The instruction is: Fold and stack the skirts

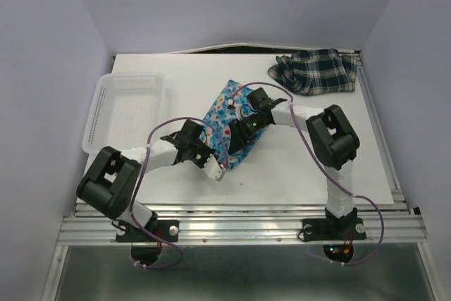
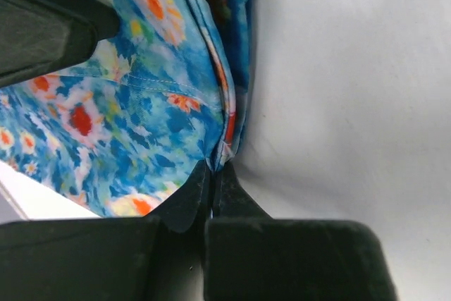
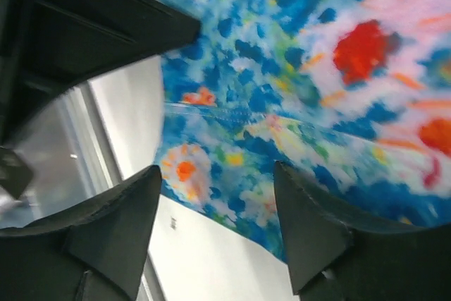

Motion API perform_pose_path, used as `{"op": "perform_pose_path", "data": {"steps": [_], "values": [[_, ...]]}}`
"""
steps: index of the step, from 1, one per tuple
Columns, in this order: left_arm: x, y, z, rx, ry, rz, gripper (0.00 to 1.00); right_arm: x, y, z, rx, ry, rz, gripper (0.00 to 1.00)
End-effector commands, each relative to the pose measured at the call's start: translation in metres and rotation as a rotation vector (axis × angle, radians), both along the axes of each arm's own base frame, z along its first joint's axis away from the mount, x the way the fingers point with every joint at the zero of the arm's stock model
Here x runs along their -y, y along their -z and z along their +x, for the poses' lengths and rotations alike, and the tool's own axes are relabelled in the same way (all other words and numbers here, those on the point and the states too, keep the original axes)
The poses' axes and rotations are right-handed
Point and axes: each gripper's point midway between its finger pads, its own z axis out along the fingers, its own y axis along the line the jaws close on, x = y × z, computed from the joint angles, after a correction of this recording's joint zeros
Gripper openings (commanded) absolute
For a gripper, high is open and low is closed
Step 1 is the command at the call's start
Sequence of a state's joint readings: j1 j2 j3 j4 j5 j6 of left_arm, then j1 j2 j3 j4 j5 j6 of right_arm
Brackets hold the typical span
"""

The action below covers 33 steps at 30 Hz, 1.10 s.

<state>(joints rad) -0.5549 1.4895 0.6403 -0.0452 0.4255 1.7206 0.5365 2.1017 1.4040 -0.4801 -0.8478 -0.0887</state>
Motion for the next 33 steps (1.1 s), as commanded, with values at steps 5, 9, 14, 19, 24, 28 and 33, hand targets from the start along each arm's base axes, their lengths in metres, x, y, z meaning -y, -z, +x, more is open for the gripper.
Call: {"op": "perform_pose_path", "data": {"steps": [5, 9, 14, 19, 24, 28, 33], "values": [[0.009, -0.033, -0.046, -0.337, -0.037, -0.043, 0.00, 0.051, -0.054, 0.024, 0.412, 0.029, -0.072, 0.87], [0.012, -0.043, -0.050, -0.386, -0.079, -0.068, 0.00, 0.078, -0.071, 0.018, 0.479, 0.085, -0.109, 0.88], [0.010, -0.051, -0.055, -0.370, -0.085, -0.054, 0.00, 0.107, -0.088, 0.054, 0.540, 0.189, -0.147, 0.88], [0.015, -0.037, -0.038, -0.267, -0.233, -0.068, 0.23, 0.084, -0.100, 0.068, 0.462, 0.110, -0.059, 0.81], [0.018, -0.037, -0.049, -0.328, -0.229, -0.079, 0.33, 0.070, -0.103, 0.045, 0.395, 0.105, -0.008, 0.73], [0.028, -0.085, -0.055, -0.369, -0.231, -0.286, 0.63, 0.085, -0.105, 0.029, 0.519, 0.204, -0.053, 0.71], [0.022, -0.151, -0.054, -0.387, -0.377, -0.504, 0.69, 0.053, -0.113, -0.015, 0.658, 0.091, -0.133, 0.65]]}}
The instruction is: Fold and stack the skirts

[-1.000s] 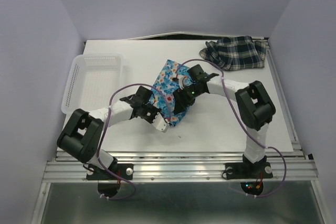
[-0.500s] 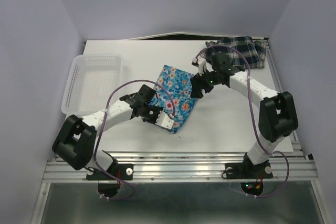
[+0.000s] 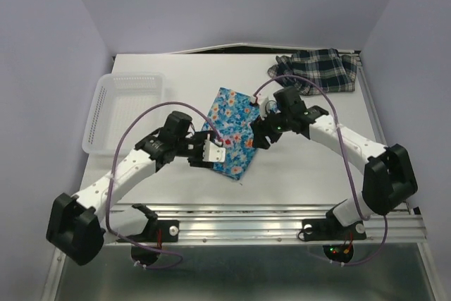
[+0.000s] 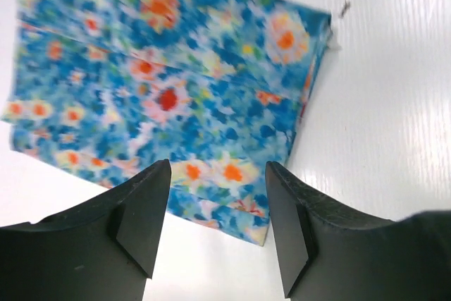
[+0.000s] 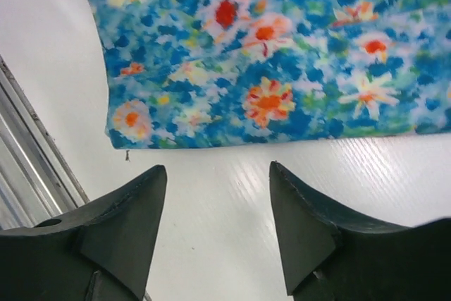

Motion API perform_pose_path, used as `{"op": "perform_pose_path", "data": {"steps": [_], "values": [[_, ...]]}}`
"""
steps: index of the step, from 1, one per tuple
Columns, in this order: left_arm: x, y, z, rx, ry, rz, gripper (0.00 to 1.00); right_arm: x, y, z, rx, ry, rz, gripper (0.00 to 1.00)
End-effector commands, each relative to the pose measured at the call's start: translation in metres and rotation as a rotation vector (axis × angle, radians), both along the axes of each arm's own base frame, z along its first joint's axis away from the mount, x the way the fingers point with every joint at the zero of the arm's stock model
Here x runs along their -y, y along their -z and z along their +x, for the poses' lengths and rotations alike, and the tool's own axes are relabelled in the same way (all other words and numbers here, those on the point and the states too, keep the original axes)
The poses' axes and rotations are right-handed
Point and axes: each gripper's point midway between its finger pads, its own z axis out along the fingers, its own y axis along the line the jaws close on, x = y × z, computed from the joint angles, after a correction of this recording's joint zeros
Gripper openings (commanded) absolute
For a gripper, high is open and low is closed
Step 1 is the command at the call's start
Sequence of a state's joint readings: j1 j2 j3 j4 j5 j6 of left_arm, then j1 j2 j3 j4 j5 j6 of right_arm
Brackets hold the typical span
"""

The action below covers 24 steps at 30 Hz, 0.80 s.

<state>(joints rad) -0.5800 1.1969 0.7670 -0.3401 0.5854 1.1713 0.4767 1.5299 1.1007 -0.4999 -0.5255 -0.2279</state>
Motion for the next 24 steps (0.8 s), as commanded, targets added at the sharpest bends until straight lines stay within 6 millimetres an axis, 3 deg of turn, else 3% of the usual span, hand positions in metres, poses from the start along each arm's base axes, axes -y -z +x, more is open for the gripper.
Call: {"op": "perform_pose_path", "data": {"steps": [1, 6, 7, 12, 16, 19, 24], "values": [[0.002, -0.069, -0.003, -0.064, -0.161, -0.249, 0.70, -0.042, -0.027, -0.019, 0.213, -0.063, -0.035, 0.65], [-0.024, -0.102, 0.018, -0.152, -0.400, -0.400, 0.70, -0.075, 0.010, -0.051, 0.247, -0.164, -0.123, 0.63], [-0.032, -0.108, 0.020, -0.161, -0.435, -0.428, 0.70, -0.084, 0.021, -0.067, 0.259, -0.218, -0.146, 0.63], [-0.053, -0.107, 0.025, -0.200, -0.522, -0.496, 0.71, -0.103, 0.056, -0.068, 0.344, -0.217, -0.215, 0.63], [-0.065, -0.100, 0.027, -0.219, -0.559, -0.502, 0.72, -0.100, 0.079, -0.057, 0.378, -0.205, -0.294, 0.63], [-0.070, -0.098, 0.033, -0.202, -0.574, -0.498, 0.73, -0.096, 0.099, -0.063, 0.365, -0.246, -0.345, 0.61], [-0.077, -0.093, 0.042, -0.151, -0.558, -0.457, 0.73, -0.075, 0.134, -0.065, 0.355, -0.259, -0.475, 0.57]]}}
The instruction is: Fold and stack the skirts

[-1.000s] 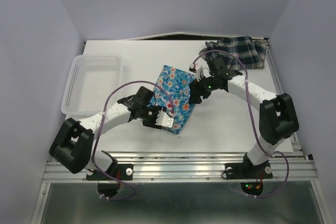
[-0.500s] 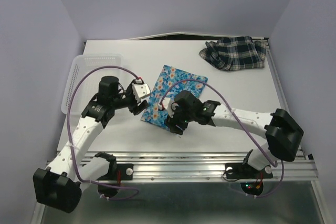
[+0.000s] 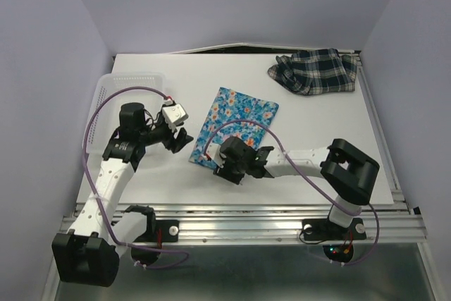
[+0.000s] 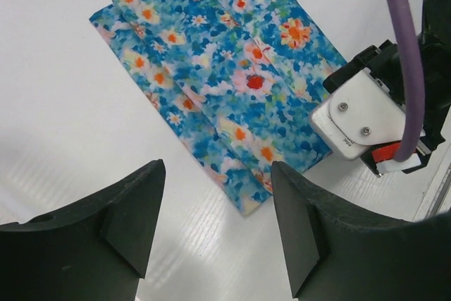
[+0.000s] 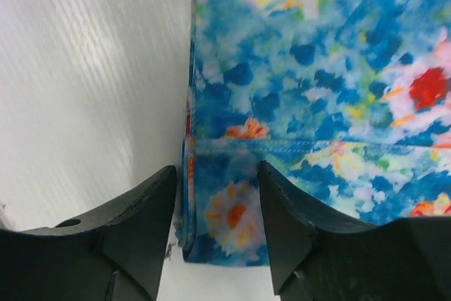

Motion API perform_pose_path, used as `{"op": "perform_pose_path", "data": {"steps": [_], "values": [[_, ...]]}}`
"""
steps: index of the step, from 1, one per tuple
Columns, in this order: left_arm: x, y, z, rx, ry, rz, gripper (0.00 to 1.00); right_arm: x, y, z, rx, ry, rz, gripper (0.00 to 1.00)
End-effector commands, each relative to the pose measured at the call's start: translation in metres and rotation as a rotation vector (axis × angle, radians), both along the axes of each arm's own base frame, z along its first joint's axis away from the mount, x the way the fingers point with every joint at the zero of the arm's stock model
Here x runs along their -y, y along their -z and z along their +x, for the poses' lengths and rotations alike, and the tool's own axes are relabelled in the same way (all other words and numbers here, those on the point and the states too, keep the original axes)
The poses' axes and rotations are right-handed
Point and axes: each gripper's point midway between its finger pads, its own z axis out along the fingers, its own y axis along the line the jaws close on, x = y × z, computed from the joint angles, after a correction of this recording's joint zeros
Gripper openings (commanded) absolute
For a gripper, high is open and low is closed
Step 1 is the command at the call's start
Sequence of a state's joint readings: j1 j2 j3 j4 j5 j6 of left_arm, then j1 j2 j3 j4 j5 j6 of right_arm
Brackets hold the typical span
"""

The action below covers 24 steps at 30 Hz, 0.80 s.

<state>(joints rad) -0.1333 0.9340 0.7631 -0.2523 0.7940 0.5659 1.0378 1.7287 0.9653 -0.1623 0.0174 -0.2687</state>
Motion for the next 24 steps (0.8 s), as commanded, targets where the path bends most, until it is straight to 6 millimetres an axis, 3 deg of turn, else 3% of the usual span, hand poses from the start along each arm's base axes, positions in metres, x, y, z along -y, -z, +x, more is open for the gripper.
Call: {"op": "perform_pose_path", "data": {"steps": [1, 4, 5, 6, 9, 10, 11, 15, 19, 24], "values": [[-0.001, -0.002, 0.004, 0.078, 0.059, 0.037, 0.73, 0.028, 0.043, 0.007, 0.065, 0.010, -0.170, 0.55], [-0.004, 0.009, -0.003, 0.184, 0.146, 0.136, 0.73, 0.043, 0.059, 0.006, 0.069, 0.018, -0.226, 0.31], [-0.006, 0.013, -0.003, 0.267, 0.209, 0.206, 0.73, 0.044, 0.060, 0.004, 0.061, 0.018, -0.222, 0.20], [-0.009, 0.029, -0.017, 0.247, 0.276, 0.255, 0.74, 0.042, 0.058, 0.002, 0.049, 0.034, -0.202, 0.01], [-0.015, 0.060, -0.042, 0.388, 0.493, 0.426, 0.73, 0.029, 0.037, 0.001, 0.030, 0.043, -0.110, 0.01], [-0.019, 0.063, -0.043, 0.437, 0.500, 0.472, 0.74, 0.024, 0.029, 0.002, 0.016, 0.045, -0.077, 0.01], [-0.022, 0.081, -0.049, 0.431, 0.513, 0.493, 0.73, 0.014, 0.010, 0.006, 0.013, 0.046, -0.013, 0.01], [-0.022, 0.103, -0.053, 0.651, 0.618, 0.607, 0.76, -0.002, -0.027, 0.010, -0.038, 0.034, 0.116, 0.01], [-0.009, 0.109, -0.051, 0.766, 0.671, 0.637, 0.79, -0.004, -0.051, 0.022, -0.111, 0.083, 0.206, 0.01], [0.021, 0.106, -0.049, 0.758, 0.679, 0.599, 0.79, -0.007, -0.057, 0.029, -0.151, 0.100, 0.240, 0.01]]}}
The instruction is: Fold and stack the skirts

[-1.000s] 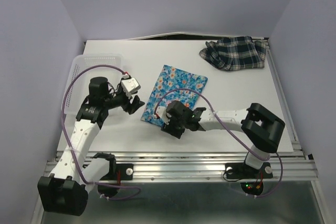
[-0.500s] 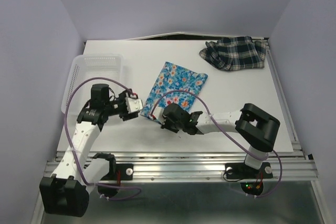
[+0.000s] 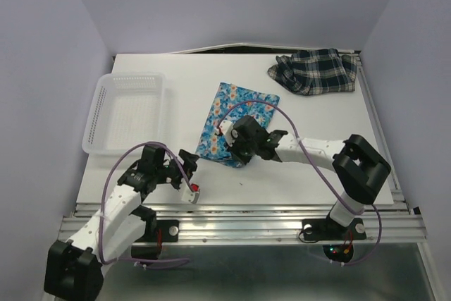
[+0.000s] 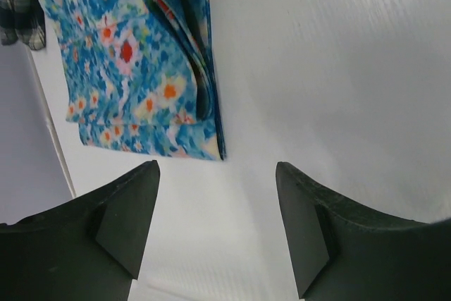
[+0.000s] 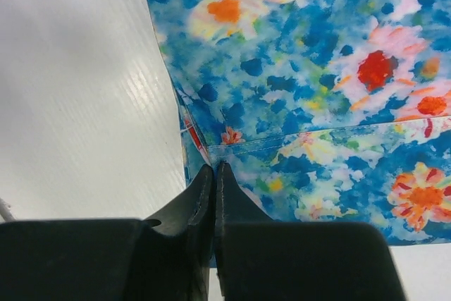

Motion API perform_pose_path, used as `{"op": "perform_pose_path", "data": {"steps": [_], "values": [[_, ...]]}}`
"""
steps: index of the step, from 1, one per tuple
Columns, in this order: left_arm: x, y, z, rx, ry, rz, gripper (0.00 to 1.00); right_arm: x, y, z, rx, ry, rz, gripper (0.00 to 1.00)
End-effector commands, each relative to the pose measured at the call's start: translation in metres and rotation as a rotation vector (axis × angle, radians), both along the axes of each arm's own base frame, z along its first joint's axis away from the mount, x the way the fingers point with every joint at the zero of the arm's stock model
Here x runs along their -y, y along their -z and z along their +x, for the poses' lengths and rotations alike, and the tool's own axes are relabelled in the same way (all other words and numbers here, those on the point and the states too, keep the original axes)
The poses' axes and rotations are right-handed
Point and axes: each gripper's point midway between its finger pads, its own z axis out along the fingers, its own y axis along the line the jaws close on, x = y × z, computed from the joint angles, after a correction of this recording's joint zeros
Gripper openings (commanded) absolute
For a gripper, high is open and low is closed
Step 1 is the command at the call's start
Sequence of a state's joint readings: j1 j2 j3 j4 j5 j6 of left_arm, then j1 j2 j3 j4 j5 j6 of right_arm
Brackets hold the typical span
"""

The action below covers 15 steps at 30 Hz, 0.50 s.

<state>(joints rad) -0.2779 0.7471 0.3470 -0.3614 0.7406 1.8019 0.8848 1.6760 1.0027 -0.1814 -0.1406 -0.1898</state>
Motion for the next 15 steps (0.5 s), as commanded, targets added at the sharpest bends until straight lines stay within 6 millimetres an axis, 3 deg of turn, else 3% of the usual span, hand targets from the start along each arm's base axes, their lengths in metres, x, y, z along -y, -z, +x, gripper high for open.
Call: {"op": "perform_pose_path", "data": {"steps": [1, 2, 4, 8, 11, 12, 15], "values": [[0.036, -0.020, 0.011, 0.095, 0.048, -0.055, 0.79, -0.015, -0.025, -0.001, -0.061, 0.000, 0.099, 0.01], [0.039, -0.017, 0.013, 0.045, -0.007, -0.070, 0.79, -0.015, -0.026, 0.002, -0.070, 0.007, 0.107, 0.01], [0.055, -0.029, 0.020, 0.067, -0.038, -0.129, 0.79, -0.015, -0.026, 0.003, -0.084, 0.011, 0.116, 0.01], [0.068, -0.012, 0.017, 0.016, -0.064, -0.082, 0.79, -0.014, -0.023, 0.003, -0.072, -0.015, 0.098, 0.01], [0.068, -0.013, 0.021, 0.001, -0.104, -0.086, 0.76, -0.007, -0.005, -0.008, -0.131, -0.050, 0.044, 0.14], [0.066, -0.012, 0.020, -0.008, -0.112, -0.085, 0.76, -0.002, 0.007, -0.010, -0.146, -0.050, 0.008, 0.25], [0.065, -0.018, 0.013, -0.014, -0.102, -0.105, 0.75, 0.007, 0.025, -0.011, -0.149, -0.046, -0.051, 0.37]]}}
